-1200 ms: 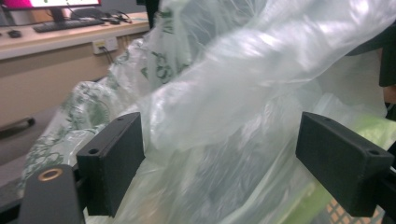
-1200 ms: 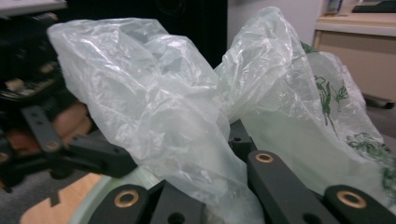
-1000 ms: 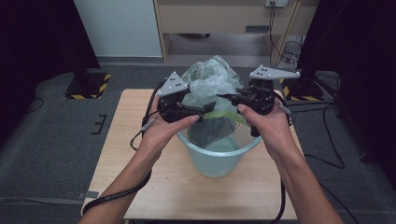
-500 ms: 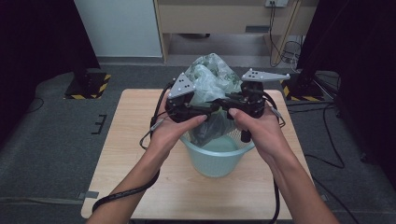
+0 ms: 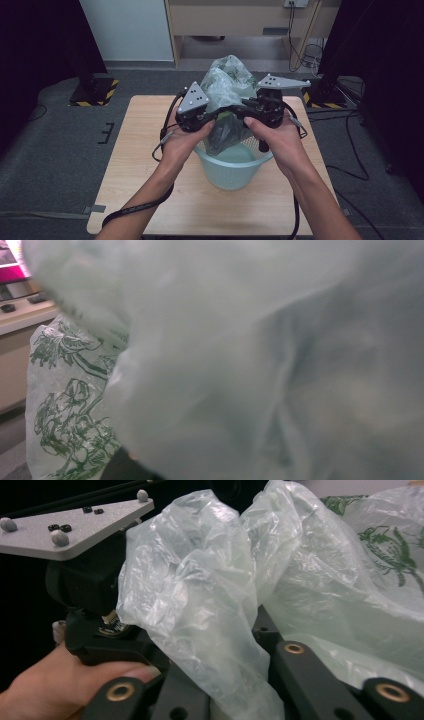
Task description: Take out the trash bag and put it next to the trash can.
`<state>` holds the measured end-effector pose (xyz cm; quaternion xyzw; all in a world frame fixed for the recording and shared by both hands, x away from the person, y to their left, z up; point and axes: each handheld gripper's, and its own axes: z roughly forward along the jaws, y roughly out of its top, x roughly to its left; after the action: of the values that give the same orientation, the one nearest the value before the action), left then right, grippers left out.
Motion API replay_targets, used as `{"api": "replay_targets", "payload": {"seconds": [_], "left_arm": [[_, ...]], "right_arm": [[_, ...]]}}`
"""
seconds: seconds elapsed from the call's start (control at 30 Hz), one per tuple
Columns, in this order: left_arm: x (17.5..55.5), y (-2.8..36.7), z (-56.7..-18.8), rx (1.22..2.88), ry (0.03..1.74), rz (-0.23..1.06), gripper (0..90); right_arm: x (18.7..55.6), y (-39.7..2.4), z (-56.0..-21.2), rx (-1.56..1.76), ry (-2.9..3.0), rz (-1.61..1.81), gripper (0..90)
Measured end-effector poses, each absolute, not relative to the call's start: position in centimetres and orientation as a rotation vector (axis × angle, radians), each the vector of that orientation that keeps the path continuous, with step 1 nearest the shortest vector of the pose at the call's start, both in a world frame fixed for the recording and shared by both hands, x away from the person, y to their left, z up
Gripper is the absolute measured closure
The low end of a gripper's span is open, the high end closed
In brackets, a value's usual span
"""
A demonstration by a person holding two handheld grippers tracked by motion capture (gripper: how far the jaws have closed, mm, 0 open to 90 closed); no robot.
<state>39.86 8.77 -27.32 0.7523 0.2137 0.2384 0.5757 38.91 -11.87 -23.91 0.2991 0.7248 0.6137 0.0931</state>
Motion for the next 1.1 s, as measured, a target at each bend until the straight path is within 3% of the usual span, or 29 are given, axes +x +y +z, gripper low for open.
{"api": "replay_targets", "payload": {"seconds": [0.1, 0.13, 0.2, 0.33, 0.37, 0.5, 0.57, 0.63, 0.7, 0.97, 1.07, 1.1], "left_arm": [[39.9, 9.1, -27.3, 1.758, 0.505, 0.566, 88.7], [39.8, 9.4, -27.1, 1.755, 0.506, 0.574, 88.7], [39.6, 9.6, -27.0, 1.757, 0.501, 0.591, 88.8], [39.6, 9.6, -26.9, 1.768, 0.494, 0.598, 88.8], [39.6, 9.7, -26.9, 1.769, 0.489, 0.603, 88.8], [39.5, 9.9, -26.9, 1.767, 0.474, 0.589, 88.7], [39.5, 9.6, -27.3, 1.803, 0.416, 0.52, 88.2], [39.5, 9.3, -27.6, 1.816, 0.419, 0.504, 85.2], [39.5, 9.1, -27.8, 1.817, 0.435, 0.471, 75.5], [39.6, 8.5, -27.7, 1.798, 0.466, 0.525, 52.0], [39.5, 8.6, -27.5, 1.786, 0.47, 0.544, 52.0], [39.5, 8.7, -27.5, 1.783, 0.461, 0.543, 58.2]], "right_arm": [[38.9, -12.1, -23.8, 0.889, 2.127, 1.789, 71.6], [38.9, -12.4, -23.8, 0.896, 2.102, 1.771, 63.4], [39.0, -12.8, -23.9, 0.915, 2.077, 1.755, 57.0], [39.2, -13.2, -24.1, 0.926, 2.06, 1.738, 55.1], [39.3, -13.3, -24.2, 0.933, 2.055, 1.726, 56.3], [39.6, -13.6, -24.5, 0.934, 2.07, 1.688, 81.0], [39.8, -13.2, -24.6, 0.935, 2.091, 1.656, 87.5], [39.9, -12.8, -24.6, 0.934, 2.095, 1.663, 89.4], [40.0, -12.4, -24.6, 0.939, 2.107, 1.7, 89.8], [39.8, -10.8, -24.7, 0.925, 2.178, 1.801, 90.0], [39.4, -10.4, -24.5, 0.895, 2.189, 1.832, 90.0], [39.2, -10.4, -24.5, 0.891, 2.189, 1.831, 90.0]]}}
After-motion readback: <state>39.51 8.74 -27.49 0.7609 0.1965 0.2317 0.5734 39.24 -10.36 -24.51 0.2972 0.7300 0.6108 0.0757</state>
